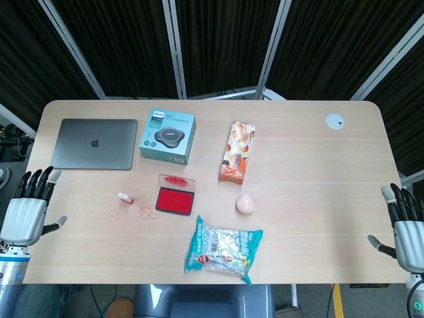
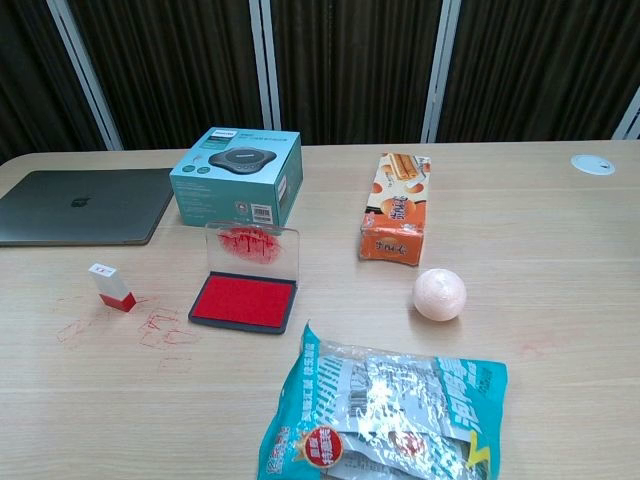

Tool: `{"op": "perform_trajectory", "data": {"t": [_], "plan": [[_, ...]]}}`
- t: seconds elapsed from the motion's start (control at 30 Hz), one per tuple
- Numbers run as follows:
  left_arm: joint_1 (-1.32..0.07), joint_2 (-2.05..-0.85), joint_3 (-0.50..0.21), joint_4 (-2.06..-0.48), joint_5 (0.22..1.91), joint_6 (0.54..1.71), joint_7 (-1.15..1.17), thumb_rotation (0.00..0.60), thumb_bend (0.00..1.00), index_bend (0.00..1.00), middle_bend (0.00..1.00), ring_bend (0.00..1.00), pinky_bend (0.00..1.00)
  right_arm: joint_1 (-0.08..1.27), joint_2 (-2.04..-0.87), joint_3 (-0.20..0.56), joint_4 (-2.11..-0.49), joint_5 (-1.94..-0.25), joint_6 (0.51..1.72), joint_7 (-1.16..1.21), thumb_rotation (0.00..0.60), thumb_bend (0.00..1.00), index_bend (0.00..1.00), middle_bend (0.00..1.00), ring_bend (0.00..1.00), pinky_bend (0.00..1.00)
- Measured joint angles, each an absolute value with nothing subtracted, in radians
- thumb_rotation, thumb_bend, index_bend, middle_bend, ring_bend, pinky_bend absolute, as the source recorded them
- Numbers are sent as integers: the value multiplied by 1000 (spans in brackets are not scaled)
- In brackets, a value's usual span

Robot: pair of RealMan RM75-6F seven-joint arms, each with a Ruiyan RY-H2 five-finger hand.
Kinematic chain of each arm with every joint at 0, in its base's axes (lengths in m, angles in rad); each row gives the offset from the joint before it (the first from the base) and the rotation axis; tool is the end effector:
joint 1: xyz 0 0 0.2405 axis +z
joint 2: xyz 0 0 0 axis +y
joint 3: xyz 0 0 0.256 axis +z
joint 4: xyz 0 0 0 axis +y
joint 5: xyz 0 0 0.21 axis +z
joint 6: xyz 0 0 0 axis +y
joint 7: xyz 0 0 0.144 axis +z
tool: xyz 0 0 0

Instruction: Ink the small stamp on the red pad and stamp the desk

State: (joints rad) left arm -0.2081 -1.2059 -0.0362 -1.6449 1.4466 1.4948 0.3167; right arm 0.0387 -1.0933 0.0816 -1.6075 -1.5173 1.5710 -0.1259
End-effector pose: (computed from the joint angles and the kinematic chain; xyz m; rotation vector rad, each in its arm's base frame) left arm -0.2797 0.2128 0.1302 -1.4762 -0.7035 -0.8167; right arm -0.3118 -0.1726 0.1826 1.3522 -0.7204 0.8337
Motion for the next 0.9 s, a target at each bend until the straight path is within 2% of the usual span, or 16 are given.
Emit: {"op": "perform_trajectory", "data": {"t": [0.13,0.2,0.27,0.33,0.37,0.43,0.53,0.73,0.9], "plan": [[-206,-1214,-40,-1627,1454,1501,324,600,0,0,0,25,23,38,-1091,82,-1609,-1514,1568,-123,600,0,0,0,0,0],[-207,-1221,-42,-1612,1463,1503,324,600,0,0,0,175,171,38,-1091,82,-1610,-1513,1567,-123,600,0,0,0,0,0],[-211,-1233,-45,-1588,1479,1508,316,600,0,0,0,442,437,38,-1091,82,-1613,-1512,1566,-125,600,0,0,0,0,0],[-223,-1254,-51,-1551,1501,1509,293,600,0,0,0,557,575,39,-1091,84,-1616,-1507,1561,-128,600,0,0,0,0,0],[-232,-1273,-54,-1518,1515,1509,273,600,0,0,0,634,682,40,-1092,85,-1617,-1504,1559,-131,600,0,0,0,0,0],[-250,-1306,-59,-1459,1531,1503,240,600,0,0,0,721,809,43,-1094,85,-1616,-1498,1550,-143,600,0,0,0,0,0],[-295,-1369,-68,-1346,1548,1458,195,600,0,9,0,786,869,48,-1102,87,-1610,-1478,1531,-164,600,0,0,0,0,0],[-389,-1446,-68,-1216,1560,1301,111,600,0,62,14,820,899,57,-1118,93,-1598,-1450,1507,-194,600,0,0,0,0,0],[-454,-1486,-49,-1125,1587,1214,12,600,0,150,162,825,903,62,-1128,96,-1591,-1434,1497,-213,600,0,0,0,0,0]]}}
